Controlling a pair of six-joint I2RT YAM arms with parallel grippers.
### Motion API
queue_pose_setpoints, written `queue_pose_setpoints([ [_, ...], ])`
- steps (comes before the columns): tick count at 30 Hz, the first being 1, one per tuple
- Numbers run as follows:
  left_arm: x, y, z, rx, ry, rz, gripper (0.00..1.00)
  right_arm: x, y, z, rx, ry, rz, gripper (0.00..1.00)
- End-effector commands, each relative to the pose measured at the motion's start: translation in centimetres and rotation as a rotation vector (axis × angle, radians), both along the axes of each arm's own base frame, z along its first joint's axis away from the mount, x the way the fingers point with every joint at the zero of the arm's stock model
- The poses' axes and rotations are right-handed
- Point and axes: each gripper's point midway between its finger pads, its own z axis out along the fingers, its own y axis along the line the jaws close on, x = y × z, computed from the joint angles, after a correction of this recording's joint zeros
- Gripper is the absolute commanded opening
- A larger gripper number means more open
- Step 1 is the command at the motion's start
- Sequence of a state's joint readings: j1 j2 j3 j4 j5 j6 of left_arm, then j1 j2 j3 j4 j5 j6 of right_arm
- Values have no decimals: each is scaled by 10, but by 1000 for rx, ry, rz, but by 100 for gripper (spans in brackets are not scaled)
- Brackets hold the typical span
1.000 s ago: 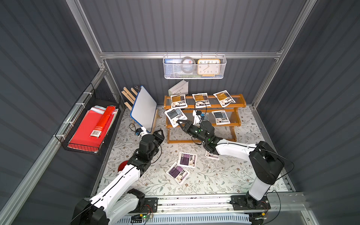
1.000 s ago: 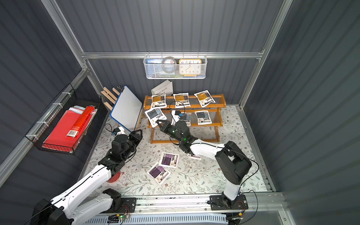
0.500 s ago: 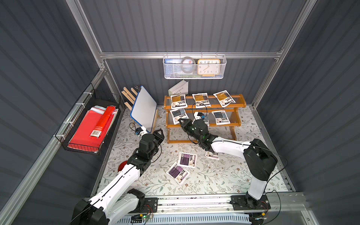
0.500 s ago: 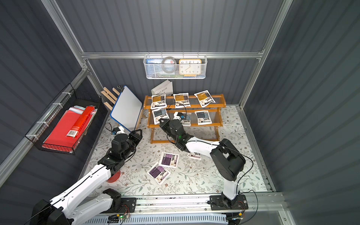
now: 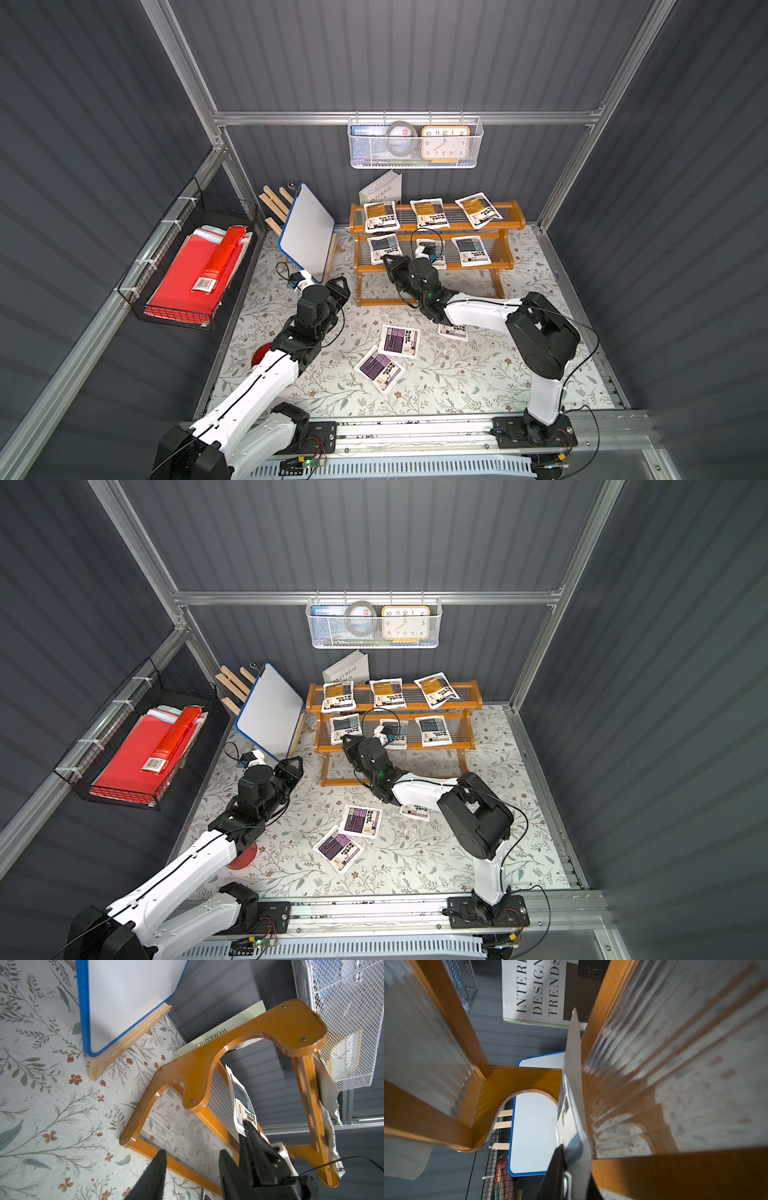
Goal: Place the bagged coffee beans on the shelf by color
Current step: Place the bagged coffee beans on the shelf.
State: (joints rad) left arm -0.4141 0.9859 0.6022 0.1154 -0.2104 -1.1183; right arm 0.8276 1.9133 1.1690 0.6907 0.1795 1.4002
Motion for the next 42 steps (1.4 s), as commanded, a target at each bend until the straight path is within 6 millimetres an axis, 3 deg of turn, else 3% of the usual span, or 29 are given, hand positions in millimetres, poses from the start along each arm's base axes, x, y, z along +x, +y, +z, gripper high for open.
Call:
queue_pose_setpoints([
  [1, 1, 1, 12, 16, -23, -11, 45, 5, 9, 9, 80, -14, 33, 28],
  [8, 3, 1, 14, 15, -27, -16, 44, -7, 27, 4, 95, 83, 163, 52],
  [17, 1, 1, 10, 14, -19, -22, 44, -18, 24, -20, 44, 212, 226, 60],
  [27, 2, 0, 6, 27, -7, -29, 44, -19, 4, -32, -62, 223, 219, 63],
  [34, -1, 1, -1, 60, 12, -39, 45, -36, -10, -35, -252, 158, 290, 63],
  [36, -3, 1, -6, 73, 25, -44, 45, -42, -18, -34, -332, 128, 314, 62],
  [42, -5, -6, -25, 129, 69, -110, 46, -62, -68, -44, -580, 92, 376, 62],
])
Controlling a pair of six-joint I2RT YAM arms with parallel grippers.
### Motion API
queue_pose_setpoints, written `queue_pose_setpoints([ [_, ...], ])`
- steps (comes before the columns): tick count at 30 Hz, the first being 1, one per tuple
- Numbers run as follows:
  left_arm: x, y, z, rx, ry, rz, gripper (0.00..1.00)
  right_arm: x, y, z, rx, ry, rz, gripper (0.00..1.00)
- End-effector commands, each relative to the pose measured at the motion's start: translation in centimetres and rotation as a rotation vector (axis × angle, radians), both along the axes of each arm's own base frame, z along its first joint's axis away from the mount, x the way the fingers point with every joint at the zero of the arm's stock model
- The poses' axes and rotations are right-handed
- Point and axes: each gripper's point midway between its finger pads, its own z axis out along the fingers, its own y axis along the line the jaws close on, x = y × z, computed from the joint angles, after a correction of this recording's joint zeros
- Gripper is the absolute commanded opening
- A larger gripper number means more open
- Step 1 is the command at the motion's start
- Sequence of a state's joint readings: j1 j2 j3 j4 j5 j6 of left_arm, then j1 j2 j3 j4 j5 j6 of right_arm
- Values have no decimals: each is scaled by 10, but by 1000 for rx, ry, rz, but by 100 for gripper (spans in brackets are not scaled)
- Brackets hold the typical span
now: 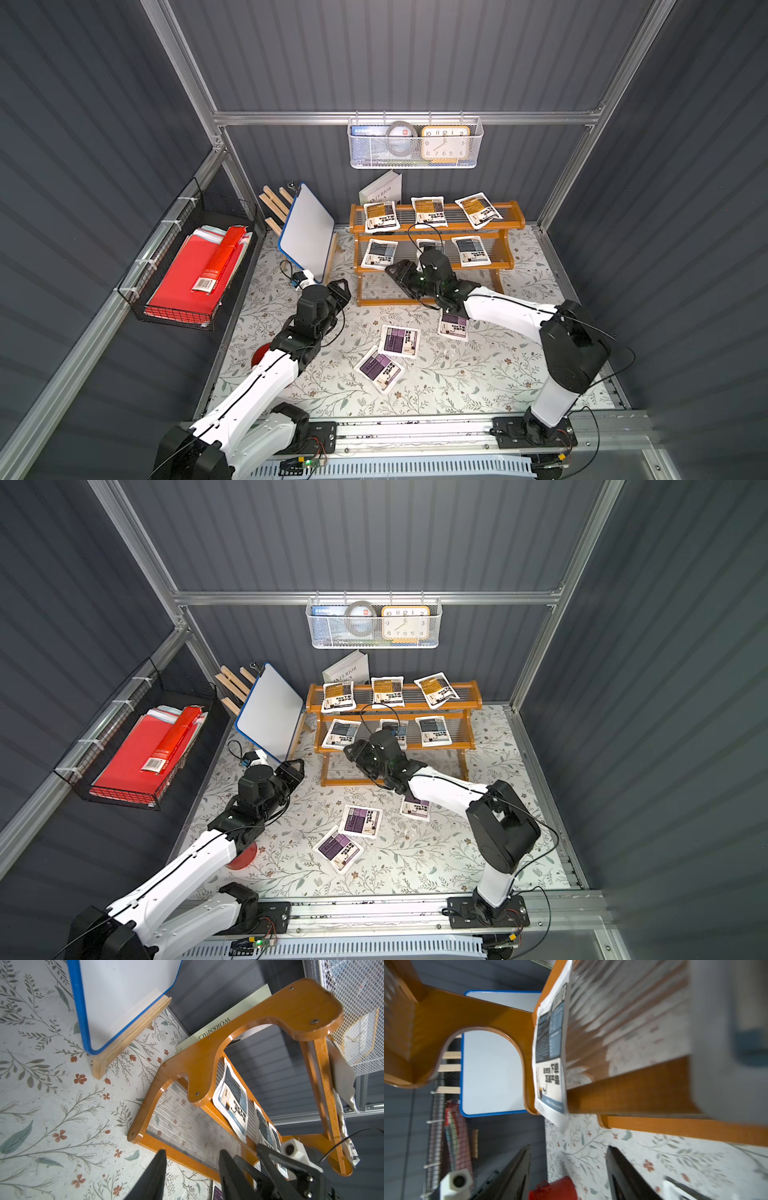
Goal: Place the bagged coffee beans on the shelf by color
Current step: Place the bagged coffee beans on the shelf, then pick up the bagged coffee beans at the center of the board.
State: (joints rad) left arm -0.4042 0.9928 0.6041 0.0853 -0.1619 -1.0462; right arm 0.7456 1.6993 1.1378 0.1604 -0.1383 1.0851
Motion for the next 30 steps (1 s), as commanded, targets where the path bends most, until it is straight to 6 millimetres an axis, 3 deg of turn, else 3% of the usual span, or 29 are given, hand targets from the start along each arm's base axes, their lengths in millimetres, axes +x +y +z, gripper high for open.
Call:
queue_pose_setpoints([
  [1, -3, -5, -22, 83, 62, -70, 46, -14, -42, -23, -224, -25, 89, 62],
  [6, -3, -25, -51, 217, 124, -248, 46, -50, -71, -69, -424, 58, 292, 59],
  [10, -13, -50, -81, 263, 212, -446, 46, -90, -71, -96, -374, 114, 419, 57],
  [17, -44, -90, -124, 181, 357, -746, 51, -125, -67, -123, -380, 140, 564, 47],
  [23, -54, -93, -153, 207, 445, -779, 54, -142, -53, -135, -352, 143, 644, 32],
  [30, -68, -102, -174, 172, 495, -829, 54, -143, -53, -157, -366, 167, 658, 28],
])
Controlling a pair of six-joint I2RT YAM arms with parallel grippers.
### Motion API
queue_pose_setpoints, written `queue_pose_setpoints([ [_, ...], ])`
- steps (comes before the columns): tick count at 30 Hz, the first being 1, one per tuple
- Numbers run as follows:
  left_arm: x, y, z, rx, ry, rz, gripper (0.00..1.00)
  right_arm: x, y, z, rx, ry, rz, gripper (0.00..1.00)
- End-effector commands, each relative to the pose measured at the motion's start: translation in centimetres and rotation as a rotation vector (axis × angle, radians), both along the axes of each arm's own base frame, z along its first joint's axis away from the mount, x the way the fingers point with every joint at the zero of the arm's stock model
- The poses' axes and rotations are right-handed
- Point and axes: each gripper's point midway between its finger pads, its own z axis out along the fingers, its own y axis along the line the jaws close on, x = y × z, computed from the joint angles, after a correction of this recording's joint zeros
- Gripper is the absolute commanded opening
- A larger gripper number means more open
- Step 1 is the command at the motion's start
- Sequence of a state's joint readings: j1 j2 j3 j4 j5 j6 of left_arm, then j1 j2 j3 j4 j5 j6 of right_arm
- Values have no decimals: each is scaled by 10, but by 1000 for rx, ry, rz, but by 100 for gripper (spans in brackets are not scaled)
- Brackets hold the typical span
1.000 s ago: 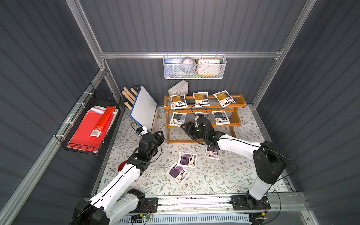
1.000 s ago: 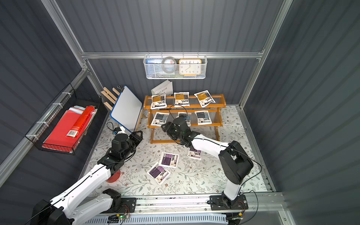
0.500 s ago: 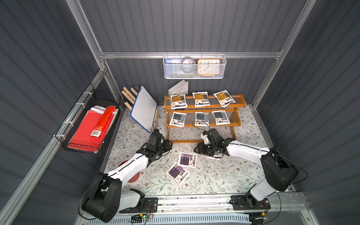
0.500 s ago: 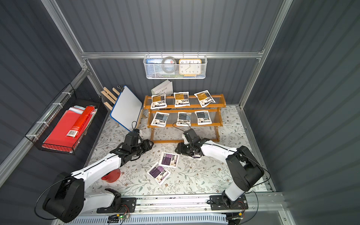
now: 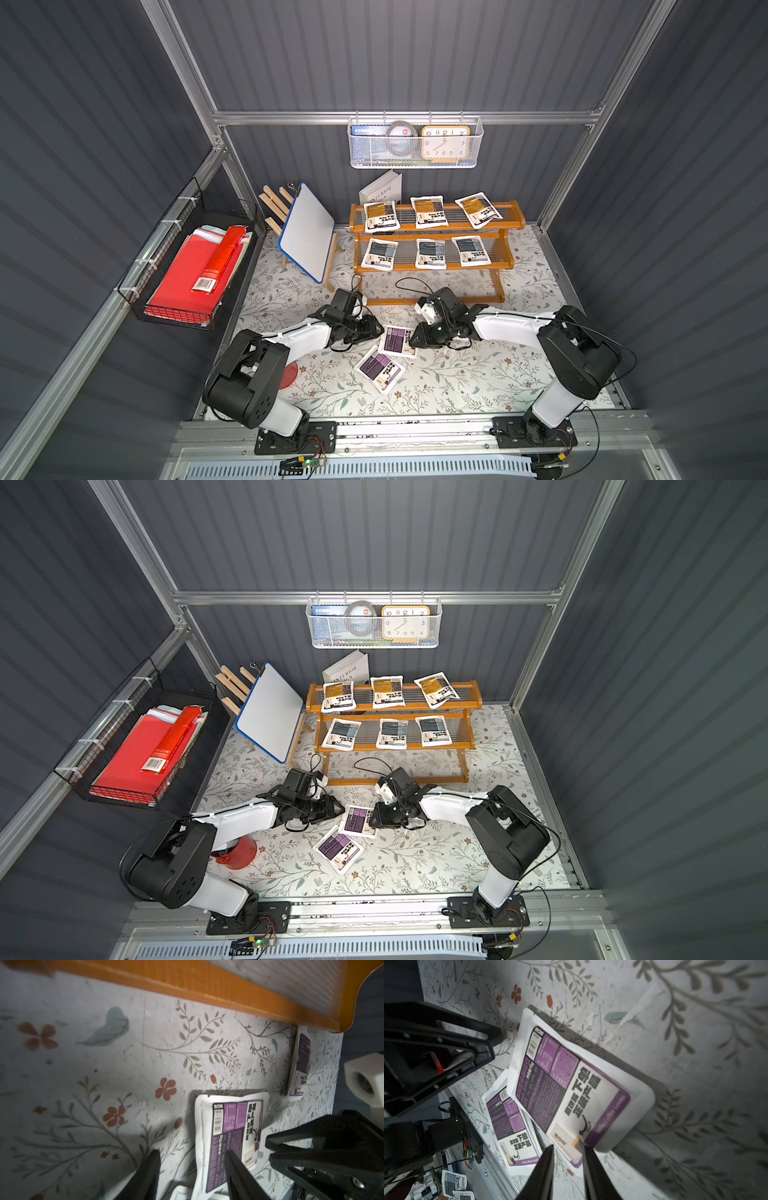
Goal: Place the bagged coffee beans on the shelf by color
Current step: Pick up the bagged coffee beans at the center of the board.
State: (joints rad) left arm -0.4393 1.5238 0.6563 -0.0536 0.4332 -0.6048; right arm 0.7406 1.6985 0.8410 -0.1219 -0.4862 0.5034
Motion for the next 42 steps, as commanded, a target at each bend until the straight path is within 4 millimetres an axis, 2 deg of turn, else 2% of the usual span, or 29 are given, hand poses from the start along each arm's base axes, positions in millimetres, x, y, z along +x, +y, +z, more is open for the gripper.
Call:
queue_pose_setpoints([
  [1, -10, -7, -6, -30, 19, -54, 54, -4, 2, -10, 10, 6, 32, 28],
  [8, -27, -13, -21, -73, 82, -104, 53, -4, 0, -32, -20, 24, 34, 29],
  [12, -32, -18, -21, -110, 92, -130, 49, -1, -1, -36, -27, 21, 35, 28],
  [13, -32, -19, -19, -120, 87, -138, 46, 0, 0, -36, -28, 17, 34, 29],
  [17, -29, -24, -8, -149, 62, -151, 9, 2, 0, -33, -22, 3, 33, 30],
  [19, -25, -24, -2, -152, 40, -146, 0, 3, -1, -27, -10, -24, 27, 31],
  [21, -20, -25, 6, -156, 16, -138, 0, 11, -3, -16, 11, -80, 2, 36],
  [25, -10, -29, 23, -179, -33, -130, 0, 31, -22, 7, 30, -200, -114, 49],
  [28, -4, -31, 37, -227, -65, -126, 0, 40, -33, 13, 82, -218, -188, 56],
  [32, 2, -30, 51, -336, -80, -117, 0, 45, -31, 16, 170, -217, -214, 57],
  [38, 0, -31, 61, -417, -90, -125, 0, 51, -16, 45, 353, -279, -226, 55],
  [42, -2, -31, 60, -429, -82, -131, 0, 50, -7, 62, 454, -296, -208, 52],
])
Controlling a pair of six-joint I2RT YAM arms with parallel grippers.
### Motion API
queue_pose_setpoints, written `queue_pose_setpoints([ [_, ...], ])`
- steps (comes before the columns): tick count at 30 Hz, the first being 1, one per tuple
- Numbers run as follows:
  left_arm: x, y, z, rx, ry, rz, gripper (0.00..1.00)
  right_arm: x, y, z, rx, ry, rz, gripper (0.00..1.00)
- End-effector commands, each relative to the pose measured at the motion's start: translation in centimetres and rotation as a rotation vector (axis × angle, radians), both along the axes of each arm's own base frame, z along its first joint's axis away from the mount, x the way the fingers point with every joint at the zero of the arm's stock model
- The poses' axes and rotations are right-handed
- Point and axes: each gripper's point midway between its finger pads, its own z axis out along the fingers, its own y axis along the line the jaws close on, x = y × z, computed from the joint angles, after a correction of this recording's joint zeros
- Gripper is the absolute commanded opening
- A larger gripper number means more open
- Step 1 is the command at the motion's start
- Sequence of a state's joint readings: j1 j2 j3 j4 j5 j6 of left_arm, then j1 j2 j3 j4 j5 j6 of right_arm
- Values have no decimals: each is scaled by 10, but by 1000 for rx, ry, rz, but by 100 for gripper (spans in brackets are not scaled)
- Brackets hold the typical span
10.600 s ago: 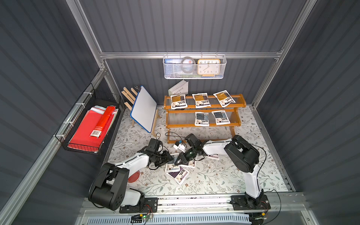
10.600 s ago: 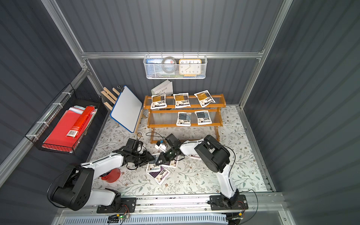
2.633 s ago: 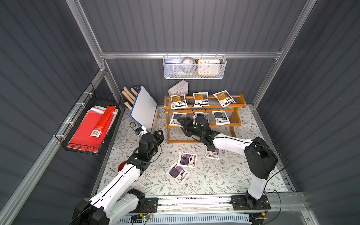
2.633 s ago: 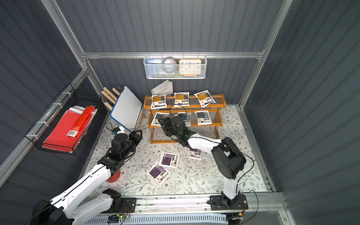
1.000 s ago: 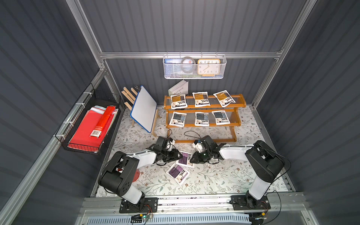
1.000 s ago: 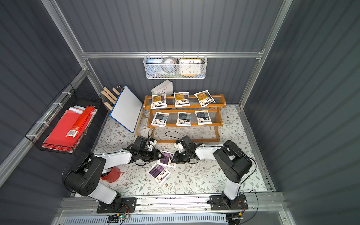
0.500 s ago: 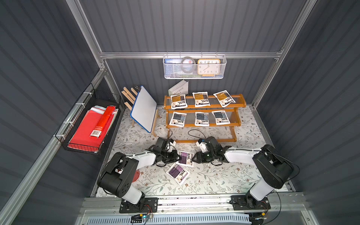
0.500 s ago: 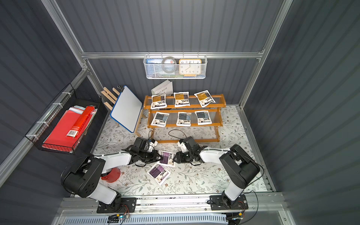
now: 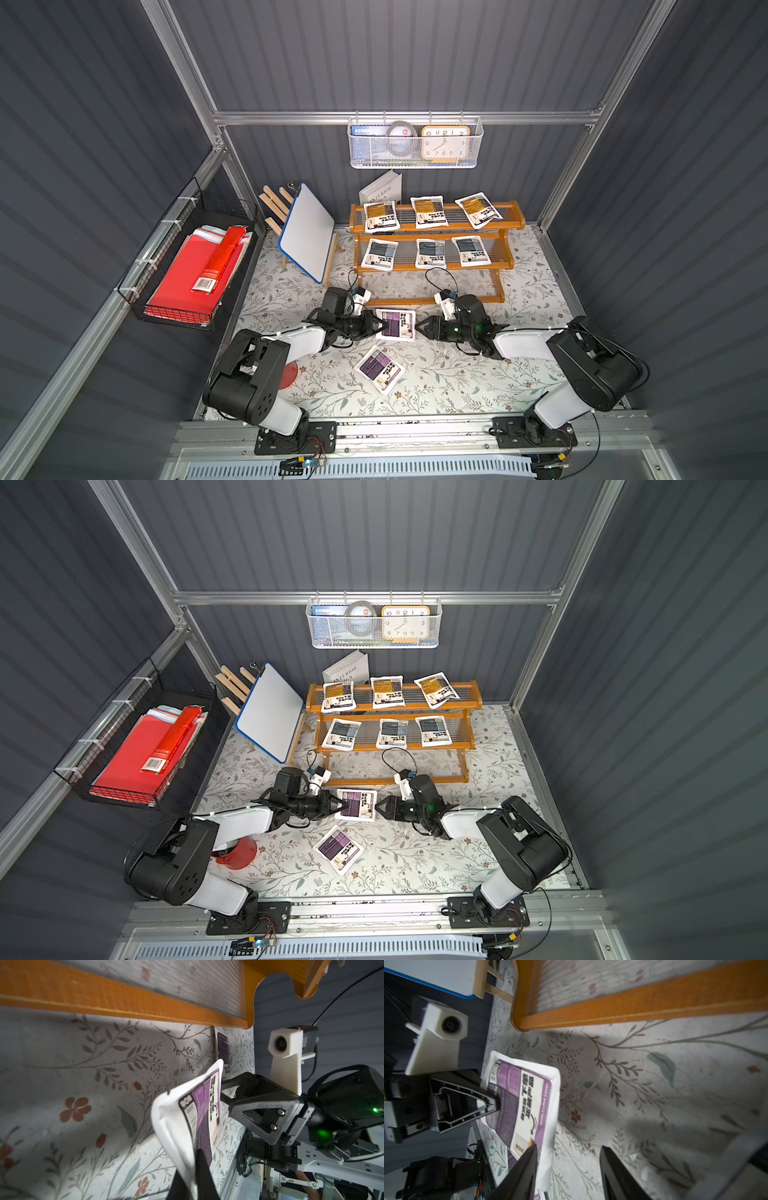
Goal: Place the bagged coffee beans on the shelf by color
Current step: Pick up the bagged coffee beans at the center of the board, then place the bagged coffee beans on the shelf.
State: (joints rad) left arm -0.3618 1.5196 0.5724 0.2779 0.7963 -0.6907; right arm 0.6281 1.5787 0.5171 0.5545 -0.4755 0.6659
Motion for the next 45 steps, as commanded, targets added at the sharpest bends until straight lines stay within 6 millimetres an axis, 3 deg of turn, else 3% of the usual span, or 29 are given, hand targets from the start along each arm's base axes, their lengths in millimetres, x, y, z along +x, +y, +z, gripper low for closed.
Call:
queue_pose_setpoints([
  [1, -4, -4, 14, -54, -26, -29, 0, 5, 16, 31, 138, -69, 35, 52],
  [8, -3, -7, 26, -91, -60, -38, 0, 3, 28, 32, 179, -55, 92, 41],
  [13, -1, -7, 38, -104, -93, -33, 0, 1, 30, 40, 200, -80, 106, 15],
  [15, 3, -5, 36, -86, -81, -13, 0, 0, 28, 43, 205, -91, 103, 2],
  [16, 5, -3, 31, -63, -68, 1, 1, -1, 26, 43, 202, -94, 96, 0],
  [17, 7, -1, 28, -44, -62, 12, 9, -1, 24, 43, 199, -98, 90, 0],
  [19, 14, 4, 24, -3, -56, 46, 38, 1, 18, 41, 183, -98, 56, 0],
  [20, 17, 6, 24, 14, -59, 66, 45, 1, 15, 40, 178, -97, 40, 0],
  [24, 45, 25, 28, 118, -116, 219, 53, 12, -10, 31, 163, -70, -91, 0],
  [29, 74, 56, 44, 198, -182, 457, 52, 30, -49, 43, 304, -38, -285, 0],
  [37, 73, 69, 45, 238, -195, 517, 51, 71, -102, 62, 445, -37, -587, 0],
  [40, 69, 73, 43, 237, -185, 535, 51, 88, -126, 56, 419, -25, -727, 0],
  [45, 69, 73, 46, 219, -187, 548, 51, 99, -158, 51, 400, -26, -894, 0],
])
